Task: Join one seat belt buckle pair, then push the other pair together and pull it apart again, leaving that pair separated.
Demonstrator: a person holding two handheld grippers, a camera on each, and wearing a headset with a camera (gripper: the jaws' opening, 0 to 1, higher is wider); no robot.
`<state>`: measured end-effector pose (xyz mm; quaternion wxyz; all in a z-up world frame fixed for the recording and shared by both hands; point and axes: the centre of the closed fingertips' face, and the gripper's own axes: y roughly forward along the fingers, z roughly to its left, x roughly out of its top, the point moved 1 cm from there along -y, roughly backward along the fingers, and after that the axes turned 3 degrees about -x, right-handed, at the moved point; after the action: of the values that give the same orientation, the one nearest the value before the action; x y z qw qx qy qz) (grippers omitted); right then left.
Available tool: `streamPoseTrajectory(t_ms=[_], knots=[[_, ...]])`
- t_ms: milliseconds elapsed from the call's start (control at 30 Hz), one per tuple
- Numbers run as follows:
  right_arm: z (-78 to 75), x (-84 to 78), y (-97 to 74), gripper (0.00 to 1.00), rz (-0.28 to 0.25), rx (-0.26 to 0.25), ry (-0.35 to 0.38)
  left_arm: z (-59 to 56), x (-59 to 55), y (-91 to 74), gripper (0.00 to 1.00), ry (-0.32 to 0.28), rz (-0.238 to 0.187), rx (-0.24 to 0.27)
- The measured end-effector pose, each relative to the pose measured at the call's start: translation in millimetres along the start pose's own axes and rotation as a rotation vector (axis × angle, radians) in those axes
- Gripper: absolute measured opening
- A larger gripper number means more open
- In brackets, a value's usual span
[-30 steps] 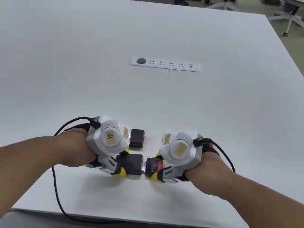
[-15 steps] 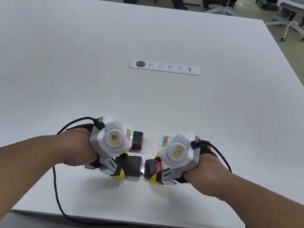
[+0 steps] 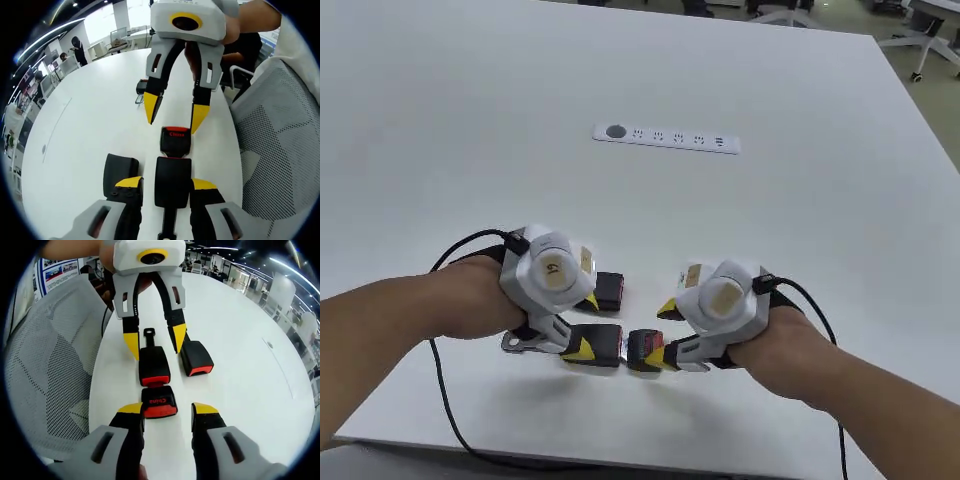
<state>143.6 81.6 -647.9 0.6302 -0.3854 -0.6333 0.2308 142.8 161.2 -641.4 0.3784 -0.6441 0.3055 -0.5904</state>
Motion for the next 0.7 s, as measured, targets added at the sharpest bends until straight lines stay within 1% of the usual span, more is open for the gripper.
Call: streamPoseTrajectory(t_ms=[33, 67, 100, 133, 200, 233, 267, 300, 333, 367, 400, 433, 467, 500, 533, 700], knots=[[-2.5, -1.8, -2.1, 0.35, 0.001, -0.003, 0.007, 2.0, -0.5, -1.4, 0.37, 0.0, 0.003, 0.004], [-4.2, -3.5, -4.2, 0.35, 0.0, -0.005, 0.009, 7.0, -3.0, -2.9, 0.37, 0.01, 0.02, 0.024], [-4.5, -5.3, -7.8, 0.34, -0.001, -0.01, 0.009, 8.6, -3.1, -3.7, 0.37, 0.015, 0.022, 0.03], [-8.5, -9.0, -11.0, 0.35, 0.003, -0.021, 0.005, 14.6, -2.9, -5.3, 0.37, 0.012, 0.021, 0.042], [-16.5, -15.7, -15.1, 0.34, 0.007, -0.031, 0.016, 18.5, 2.4, -9.5, 0.37, 0.007, 0.007, 0.058], [-19.2, -18.7, -16.9, 0.34, 0.011, -0.034, 0.016, 21.4, 3.0, -9.9, 0.38, 0.005, 0.005, 0.063], [-23.8, -25.6, -19.5, 0.34, 0.032, -0.047, -0.003, 29.1, 0.2, -7.9, 0.38, 0.006, 0.007, 0.069], [-26.0, -28.3, -20.7, 0.34, 0.031, -0.049, 0.001, 31.2, 0.4, -7.0, 0.38, 0.009, 0.009, 0.07], [-30.2, -34.6, -22.1, 0.33, 0.044, -0.055, -0.001, 33.6, 0.1, -5.6, 0.39, 0.019, 0.021, 0.074], [-33.1, -39.1, -23.3, 0.33, 0.053, -0.061, -0.014, 40.4, -6.5, -6.8, 0.39, 0.056, 0.065, 0.083], [-37.4, -45.9, -24.0, 0.33, 0.063, -0.067, -0.018, 46.5, -9.3, -6.6, 0.4, 0.067, 0.076, 0.086], [-39.0, -48.1, -24.3, 0.33, 0.065, -0.068, -0.017, 47.9, -8.7, -6.1, 0.4, 0.056, 0.069, 0.086], [-43.8, -54.5, -28.3, 0.33, 0.073, -0.07, -0.004, 56.5, -10.5, -5.1, 0.4, 0.039, 0.056, 0.084], [-45.0, -56.2, -29.4, 0.33, 0.076, -0.071, -0.004, 57.5, -10.5, -5.0, 0.4, 0.038, 0.056, 0.083], [-49.7, -61.4, -32.7, 0.33, 0.082, -0.076, 0.004, 60.7, -10.7, -5.0, 0.4, 0.04, 0.056, 0.081], [-67.9, -78.7, -44.8, 0.33, 0.109, -0.099, 0.008, 59.8, -6.9, -0.7, 0.4, 0.04, 0.064, 0.066]])
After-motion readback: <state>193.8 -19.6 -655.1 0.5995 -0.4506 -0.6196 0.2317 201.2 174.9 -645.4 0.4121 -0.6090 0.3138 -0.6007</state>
